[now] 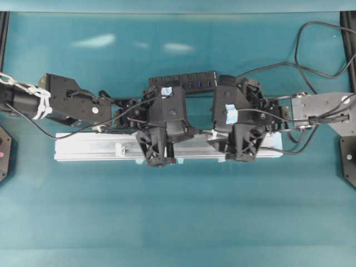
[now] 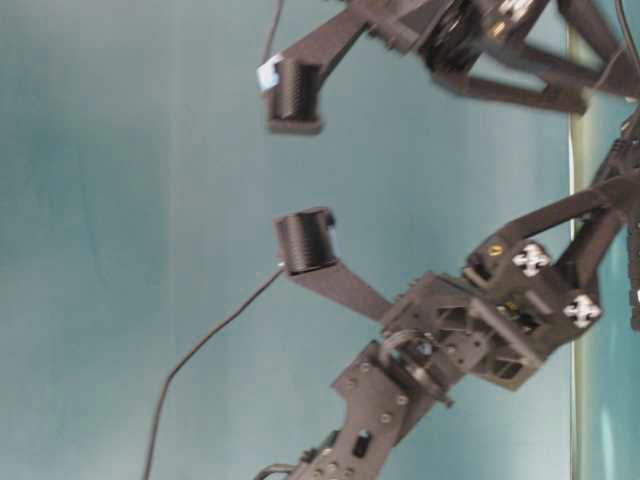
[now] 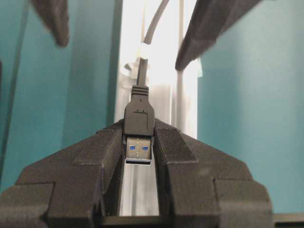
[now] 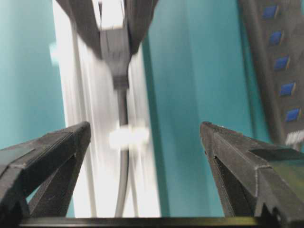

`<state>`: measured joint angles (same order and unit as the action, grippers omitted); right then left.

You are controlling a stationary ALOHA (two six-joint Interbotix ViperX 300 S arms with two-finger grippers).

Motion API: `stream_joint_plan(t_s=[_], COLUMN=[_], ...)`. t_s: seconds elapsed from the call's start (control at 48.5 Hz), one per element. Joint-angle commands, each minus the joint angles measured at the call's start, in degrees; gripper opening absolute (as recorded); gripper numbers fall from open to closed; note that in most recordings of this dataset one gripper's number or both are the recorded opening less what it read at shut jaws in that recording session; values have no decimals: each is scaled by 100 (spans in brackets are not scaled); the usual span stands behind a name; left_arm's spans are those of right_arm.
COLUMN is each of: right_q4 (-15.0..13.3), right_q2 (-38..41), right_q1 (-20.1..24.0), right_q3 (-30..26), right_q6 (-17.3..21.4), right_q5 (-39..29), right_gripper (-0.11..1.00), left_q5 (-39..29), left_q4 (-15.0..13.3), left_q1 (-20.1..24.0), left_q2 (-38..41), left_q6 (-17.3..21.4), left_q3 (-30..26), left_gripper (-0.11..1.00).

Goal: Pass the USB cable through three rings with both arms.
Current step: 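Pull the plug through with the left gripper while right holds cable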

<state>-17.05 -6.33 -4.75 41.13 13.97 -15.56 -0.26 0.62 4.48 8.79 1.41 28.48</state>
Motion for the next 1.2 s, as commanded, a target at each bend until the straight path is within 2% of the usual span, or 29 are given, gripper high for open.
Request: stream_joint_plan(t_s=[0.0, 0.619, 0.701, 0.867, 0.97, 1.052, 1.176], right_q4=[0, 9, 0, 0, 9, 9, 9], right_q2=[18, 334, 378, 413, 413, 422, 422], right_q1=[0, 53, 105, 167, 167, 167, 167], right_q3=[-167, -176, -193, -202, -211, -220, -229], right_q6=[53, 53, 44, 53, 44, 53, 44], right_q5=[149, 413, 439, 439, 483, 562, 668], right_gripper=[69, 66, 56, 19, 1, -6, -7], left_q5=[18, 18, 18, 18, 18, 18, 0], left_q4=[9, 9, 9, 9, 18, 9, 9], left_q1=[-44, -53, -53, -53, -53, -53, -53], left_q2=[-158, -167, -167, -167, -167, -167, -167], left_q6=[9, 9, 9, 9, 9, 9, 0], left_q3=[-79, -62, -53, -44, -44, -35, -35], left_gripper=[20, 20, 20, 20, 20, 20, 20])
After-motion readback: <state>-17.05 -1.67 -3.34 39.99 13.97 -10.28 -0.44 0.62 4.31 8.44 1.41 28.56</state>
